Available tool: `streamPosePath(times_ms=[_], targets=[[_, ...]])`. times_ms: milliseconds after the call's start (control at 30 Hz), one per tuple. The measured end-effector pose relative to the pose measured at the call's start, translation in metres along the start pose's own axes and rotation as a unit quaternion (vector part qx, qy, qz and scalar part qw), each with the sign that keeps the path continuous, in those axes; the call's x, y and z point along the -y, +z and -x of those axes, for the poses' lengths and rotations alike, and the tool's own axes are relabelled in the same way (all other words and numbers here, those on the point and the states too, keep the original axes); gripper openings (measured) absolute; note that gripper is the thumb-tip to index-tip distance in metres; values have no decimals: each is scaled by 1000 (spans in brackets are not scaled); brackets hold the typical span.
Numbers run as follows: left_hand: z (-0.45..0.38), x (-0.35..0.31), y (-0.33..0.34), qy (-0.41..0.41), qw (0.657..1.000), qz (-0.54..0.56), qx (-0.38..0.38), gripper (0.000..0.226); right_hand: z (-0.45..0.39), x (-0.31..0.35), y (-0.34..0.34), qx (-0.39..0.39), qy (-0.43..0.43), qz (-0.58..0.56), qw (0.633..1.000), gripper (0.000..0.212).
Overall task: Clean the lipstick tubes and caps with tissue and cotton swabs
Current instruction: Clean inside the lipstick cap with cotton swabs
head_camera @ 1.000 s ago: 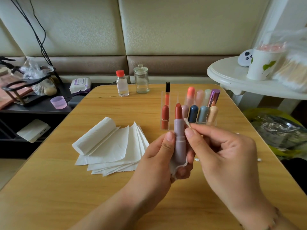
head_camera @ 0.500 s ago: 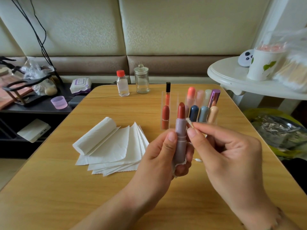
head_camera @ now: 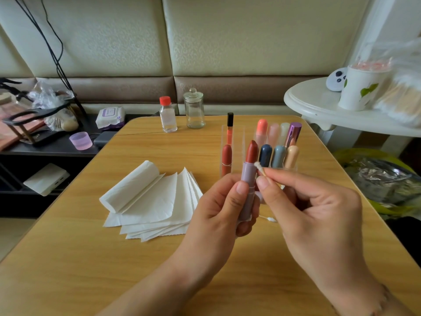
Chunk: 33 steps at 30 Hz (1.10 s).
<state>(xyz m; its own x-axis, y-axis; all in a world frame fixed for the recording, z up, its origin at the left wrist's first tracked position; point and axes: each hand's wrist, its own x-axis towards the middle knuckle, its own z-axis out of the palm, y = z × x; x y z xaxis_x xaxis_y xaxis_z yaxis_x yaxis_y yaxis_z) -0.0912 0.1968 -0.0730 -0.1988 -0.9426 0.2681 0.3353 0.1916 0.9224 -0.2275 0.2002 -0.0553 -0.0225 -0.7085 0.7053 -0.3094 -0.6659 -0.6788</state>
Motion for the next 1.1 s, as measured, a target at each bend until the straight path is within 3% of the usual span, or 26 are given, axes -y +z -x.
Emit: streamPosePath(times_ms=[300,467,600,700,1100], targets=[[-1,1,-1,6,998,-44,-36,42,-1,-2,0,13,-14,5,1000,20],[2,0,-7,-83,991,106,-17,42,-3,1,2,61,-53,-1,997,14],[0,-4,-8,-110,965,234,47,38,-3,0,2,50,22,-98,994,12],[0,-4,-8,-122,957,255,67,42,-4,3,2,37,50,-130,990,13],[2,-1,-7,-137,948,265,113,42,-7,5,1,3,41,-85,996,15]])
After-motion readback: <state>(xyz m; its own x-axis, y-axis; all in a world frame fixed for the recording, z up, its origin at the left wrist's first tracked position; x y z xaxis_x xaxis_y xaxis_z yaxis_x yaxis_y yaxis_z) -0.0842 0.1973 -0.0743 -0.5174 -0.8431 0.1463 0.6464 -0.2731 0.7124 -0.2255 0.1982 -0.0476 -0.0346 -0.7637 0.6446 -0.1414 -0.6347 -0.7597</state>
